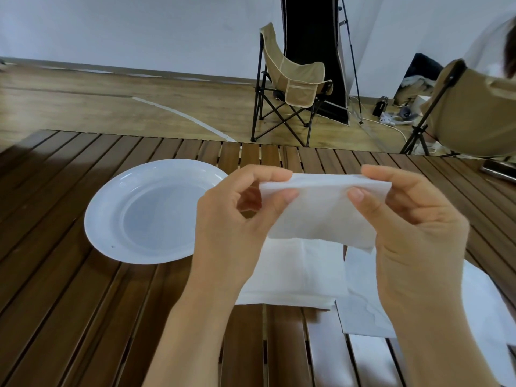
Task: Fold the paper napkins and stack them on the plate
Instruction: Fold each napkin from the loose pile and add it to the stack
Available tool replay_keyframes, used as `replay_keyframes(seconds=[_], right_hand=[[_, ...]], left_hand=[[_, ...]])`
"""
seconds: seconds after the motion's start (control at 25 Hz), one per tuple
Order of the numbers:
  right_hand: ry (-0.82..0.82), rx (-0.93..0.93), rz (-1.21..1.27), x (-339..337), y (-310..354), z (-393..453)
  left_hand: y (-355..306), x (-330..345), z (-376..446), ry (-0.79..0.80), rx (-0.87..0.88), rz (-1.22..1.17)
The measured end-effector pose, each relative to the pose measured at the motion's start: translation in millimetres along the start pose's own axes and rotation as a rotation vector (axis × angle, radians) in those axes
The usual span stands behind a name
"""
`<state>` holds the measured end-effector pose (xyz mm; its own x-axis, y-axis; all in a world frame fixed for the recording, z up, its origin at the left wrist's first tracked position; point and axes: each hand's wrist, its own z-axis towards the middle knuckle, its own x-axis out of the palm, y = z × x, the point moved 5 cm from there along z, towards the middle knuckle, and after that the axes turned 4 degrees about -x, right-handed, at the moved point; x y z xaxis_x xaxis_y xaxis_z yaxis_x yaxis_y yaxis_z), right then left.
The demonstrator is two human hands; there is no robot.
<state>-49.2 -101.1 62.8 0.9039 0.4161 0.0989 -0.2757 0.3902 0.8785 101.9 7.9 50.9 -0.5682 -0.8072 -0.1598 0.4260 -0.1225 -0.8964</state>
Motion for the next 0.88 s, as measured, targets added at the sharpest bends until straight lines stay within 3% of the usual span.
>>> replay_keyframes(seconds=[0.28, 0.64, 0.88], right_hand=[[-0.022, -0.017, -0.26, 6, -15, -2], [0.248, 0.538, -0.436, 22, -74, -22], [0.19, 0.43, -0.654, 27, -84, -26]], left_hand=[[3, -21, 2, -0.192, 0.084, 0.227], [51, -20, -3, -0.183, -0.301, 0.515], [65, -19, -11, -0.118, -0.535, 0.494]])
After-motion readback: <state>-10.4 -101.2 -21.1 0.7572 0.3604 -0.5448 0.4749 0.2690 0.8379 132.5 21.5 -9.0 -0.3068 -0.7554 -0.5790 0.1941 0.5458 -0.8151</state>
